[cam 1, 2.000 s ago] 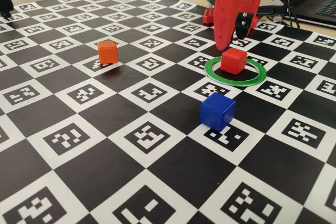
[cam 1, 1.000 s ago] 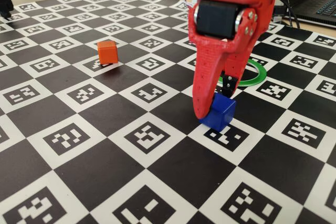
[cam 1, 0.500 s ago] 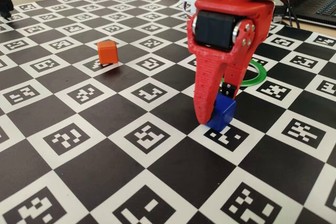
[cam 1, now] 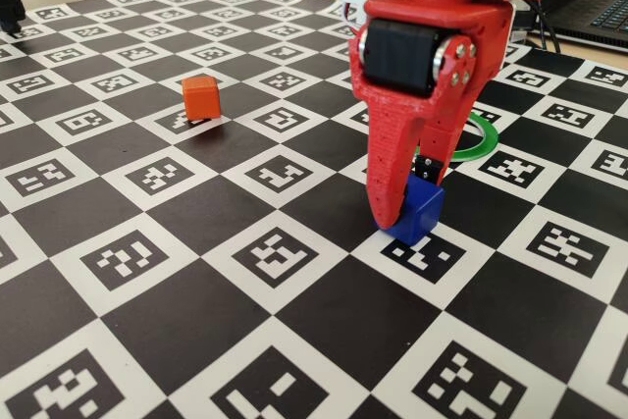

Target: Grab the red cube then put it in the green circle then put the blue cube on top and finally the orange cube on top

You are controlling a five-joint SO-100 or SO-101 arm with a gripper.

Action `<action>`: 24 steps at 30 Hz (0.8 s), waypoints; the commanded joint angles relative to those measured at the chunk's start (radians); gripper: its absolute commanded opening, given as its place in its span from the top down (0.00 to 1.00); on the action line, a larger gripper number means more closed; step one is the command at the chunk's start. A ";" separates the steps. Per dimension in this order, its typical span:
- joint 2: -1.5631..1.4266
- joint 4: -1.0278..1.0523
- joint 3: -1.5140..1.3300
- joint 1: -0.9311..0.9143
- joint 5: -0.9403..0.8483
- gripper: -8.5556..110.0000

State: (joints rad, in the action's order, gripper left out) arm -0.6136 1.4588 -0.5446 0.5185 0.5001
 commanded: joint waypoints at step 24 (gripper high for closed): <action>-0.962 -0.140 -0.825 -0.078 -0.104 0.85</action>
State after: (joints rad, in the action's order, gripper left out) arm -1.3775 1.3223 -1.3223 0.4495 0.4034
